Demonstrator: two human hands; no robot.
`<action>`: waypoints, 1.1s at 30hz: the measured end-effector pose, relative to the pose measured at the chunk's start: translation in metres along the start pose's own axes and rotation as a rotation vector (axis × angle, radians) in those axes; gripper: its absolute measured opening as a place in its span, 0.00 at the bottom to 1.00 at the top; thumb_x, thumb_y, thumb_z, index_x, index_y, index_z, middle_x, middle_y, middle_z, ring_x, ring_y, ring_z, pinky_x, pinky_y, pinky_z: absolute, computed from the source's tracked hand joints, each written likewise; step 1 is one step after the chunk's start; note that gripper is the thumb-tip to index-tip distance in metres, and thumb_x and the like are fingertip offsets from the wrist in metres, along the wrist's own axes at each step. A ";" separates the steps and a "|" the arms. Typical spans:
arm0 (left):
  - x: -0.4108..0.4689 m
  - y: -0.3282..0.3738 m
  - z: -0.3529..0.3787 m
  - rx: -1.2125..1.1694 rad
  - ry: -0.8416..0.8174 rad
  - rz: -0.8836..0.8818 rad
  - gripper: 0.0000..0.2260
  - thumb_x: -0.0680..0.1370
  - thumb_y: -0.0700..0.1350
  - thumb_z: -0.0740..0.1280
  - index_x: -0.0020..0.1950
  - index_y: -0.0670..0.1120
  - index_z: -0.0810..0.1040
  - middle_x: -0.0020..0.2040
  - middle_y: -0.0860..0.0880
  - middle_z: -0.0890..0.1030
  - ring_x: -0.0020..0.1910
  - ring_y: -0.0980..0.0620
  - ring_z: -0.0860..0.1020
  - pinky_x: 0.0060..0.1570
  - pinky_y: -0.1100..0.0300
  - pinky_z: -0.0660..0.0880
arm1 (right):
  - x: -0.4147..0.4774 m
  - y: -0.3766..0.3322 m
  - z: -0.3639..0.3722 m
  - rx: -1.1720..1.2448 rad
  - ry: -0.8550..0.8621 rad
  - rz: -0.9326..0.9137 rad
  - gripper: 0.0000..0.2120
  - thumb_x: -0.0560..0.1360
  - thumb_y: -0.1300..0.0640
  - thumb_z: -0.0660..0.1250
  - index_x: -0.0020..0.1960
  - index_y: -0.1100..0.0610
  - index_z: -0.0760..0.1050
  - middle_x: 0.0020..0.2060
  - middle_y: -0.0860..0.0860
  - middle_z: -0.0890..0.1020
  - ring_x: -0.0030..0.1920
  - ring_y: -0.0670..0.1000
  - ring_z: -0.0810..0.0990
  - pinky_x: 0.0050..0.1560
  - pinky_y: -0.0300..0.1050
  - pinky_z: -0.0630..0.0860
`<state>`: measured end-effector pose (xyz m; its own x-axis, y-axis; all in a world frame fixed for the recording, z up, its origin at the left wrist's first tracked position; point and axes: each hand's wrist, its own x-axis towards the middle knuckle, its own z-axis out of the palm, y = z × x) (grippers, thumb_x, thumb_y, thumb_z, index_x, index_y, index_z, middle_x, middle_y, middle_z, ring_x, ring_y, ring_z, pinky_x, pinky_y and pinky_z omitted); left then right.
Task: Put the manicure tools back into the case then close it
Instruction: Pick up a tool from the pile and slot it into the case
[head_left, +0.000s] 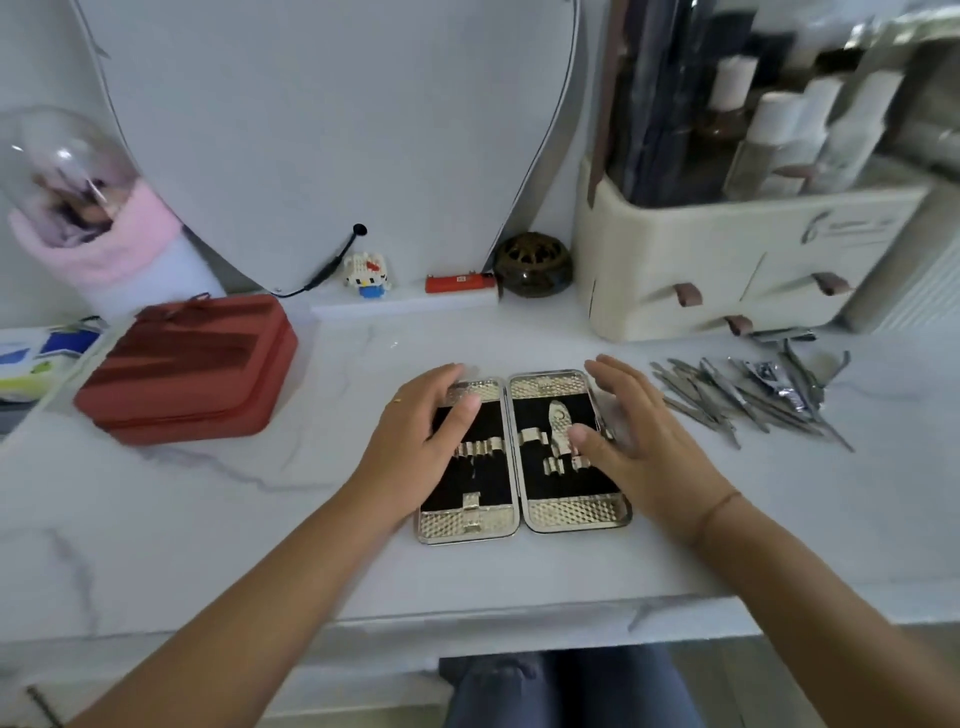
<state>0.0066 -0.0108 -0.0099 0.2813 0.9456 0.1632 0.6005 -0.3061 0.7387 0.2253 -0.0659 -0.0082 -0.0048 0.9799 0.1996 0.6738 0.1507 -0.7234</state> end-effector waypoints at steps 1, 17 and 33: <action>0.000 0.000 0.000 0.010 -0.003 -0.002 0.26 0.76 0.61 0.55 0.71 0.50 0.68 0.68 0.54 0.71 0.68 0.59 0.65 0.65 0.64 0.58 | -0.001 -0.001 -0.001 0.004 0.030 0.015 0.27 0.74 0.46 0.63 0.71 0.50 0.62 0.70 0.43 0.64 0.65 0.36 0.62 0.64 0.31 0.58; 0.045 -0.019 -0.008 -0.089 -0.079 -0.037 0.11 0.78 0.53 0.63 0.53 0.51 0.82 0.50 0.53 0.79 0.53 0.53 0.76 0.58 0.51 0.73 | 0.024 0.068 -0.067 -0.365 0.435 0.420 0.11 0.71 0.52 0.69 0.50 0.56 0.81 0.50 0.56 0.79 0.52 0.59 0.76 0.53 0.49 0.72; 0.076 -0.034 -0.019 -0.112 -0.206 0.066 0.01 0.71 0.49 0.74 0.41 0.54 0.84 0.41 0.58 0.82 0.44 0.59 0.79 0.48 0.62 0.73 | 0.038 -0.029 -0.049 0.066 0.341 0.249 0.06 0.70 0.55 0.71 0.35 0.52 0.79 0.23 0.43 0.78 0.26 0.42 0.73 0.32 0.30 0.70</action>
<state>-0.0068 0.0733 -0.0099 0.4709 0.8781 0.0848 0.4920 -0.3411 0.8010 0.2414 -0.0394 0.0529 0.4042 0.8897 0.2121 0.5744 -0.0665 -0.8159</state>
